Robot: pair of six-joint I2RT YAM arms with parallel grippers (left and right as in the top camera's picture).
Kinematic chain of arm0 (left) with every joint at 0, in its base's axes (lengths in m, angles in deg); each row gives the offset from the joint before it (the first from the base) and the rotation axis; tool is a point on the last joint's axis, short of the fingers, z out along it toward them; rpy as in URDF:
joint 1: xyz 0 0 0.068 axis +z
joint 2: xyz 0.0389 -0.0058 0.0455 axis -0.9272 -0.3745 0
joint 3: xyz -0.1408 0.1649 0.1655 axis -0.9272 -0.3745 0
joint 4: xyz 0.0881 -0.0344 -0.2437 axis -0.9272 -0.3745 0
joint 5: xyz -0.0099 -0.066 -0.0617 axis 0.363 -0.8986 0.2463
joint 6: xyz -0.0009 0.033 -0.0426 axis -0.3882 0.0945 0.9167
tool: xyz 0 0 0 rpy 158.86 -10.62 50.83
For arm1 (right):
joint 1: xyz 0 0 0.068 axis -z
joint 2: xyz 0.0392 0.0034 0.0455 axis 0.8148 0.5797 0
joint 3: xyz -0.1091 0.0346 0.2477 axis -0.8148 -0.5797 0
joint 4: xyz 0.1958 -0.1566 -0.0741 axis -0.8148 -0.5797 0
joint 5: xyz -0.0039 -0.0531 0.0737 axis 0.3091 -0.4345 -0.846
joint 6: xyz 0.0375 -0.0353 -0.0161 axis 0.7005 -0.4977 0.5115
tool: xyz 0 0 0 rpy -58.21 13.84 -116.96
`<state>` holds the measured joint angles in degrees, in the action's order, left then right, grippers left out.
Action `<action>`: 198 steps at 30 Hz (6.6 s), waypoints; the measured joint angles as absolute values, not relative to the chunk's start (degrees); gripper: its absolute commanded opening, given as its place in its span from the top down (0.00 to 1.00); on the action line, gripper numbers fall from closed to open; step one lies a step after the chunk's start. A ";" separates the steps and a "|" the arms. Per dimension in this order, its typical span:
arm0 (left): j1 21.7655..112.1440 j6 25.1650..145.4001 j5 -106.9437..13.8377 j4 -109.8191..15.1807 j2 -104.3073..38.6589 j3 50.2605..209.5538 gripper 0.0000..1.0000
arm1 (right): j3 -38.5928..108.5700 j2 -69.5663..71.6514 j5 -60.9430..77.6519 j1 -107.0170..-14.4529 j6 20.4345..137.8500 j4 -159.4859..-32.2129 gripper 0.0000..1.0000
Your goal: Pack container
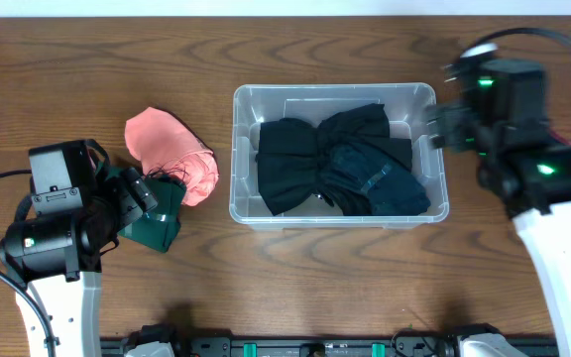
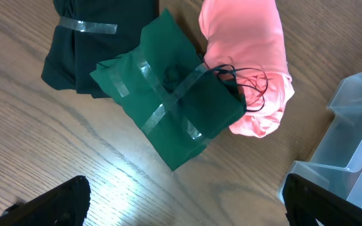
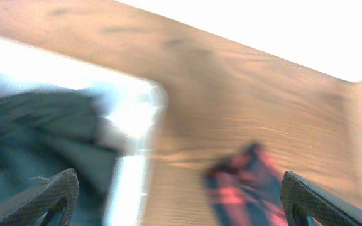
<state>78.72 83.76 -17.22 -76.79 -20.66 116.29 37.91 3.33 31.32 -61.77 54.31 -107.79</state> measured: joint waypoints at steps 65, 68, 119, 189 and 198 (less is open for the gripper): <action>78.72 83.76 -17.22 -76.77 -20.66 116.29 0.02 | 46.61 10.32 32.63 -53.71 56.52 -116.03 0.99; 78.72 83.76 -17.22 -76.77 -20.66 116.29 0.02 | 46.61 6.43 32.47 -62.56 56.87 -118.07 0.99; 78.72 83.76 -17.20 -76.77 -20.66 116.29 0.02 | 40.22 30.32 17.22 -89.42 69.94 -109.56 0.66; 97.70 79.17 -51.16 -59.68 -29.60 103.72 0.94 | 46.54 12.66 23.64 -63.17 66.01 -125.80 0.26; 78.29 84.62 -54.33 -55.13 -17.82 115.50 0.94 | 46.54 6.06 28.98 -56.55 71.34 -125.72 0.24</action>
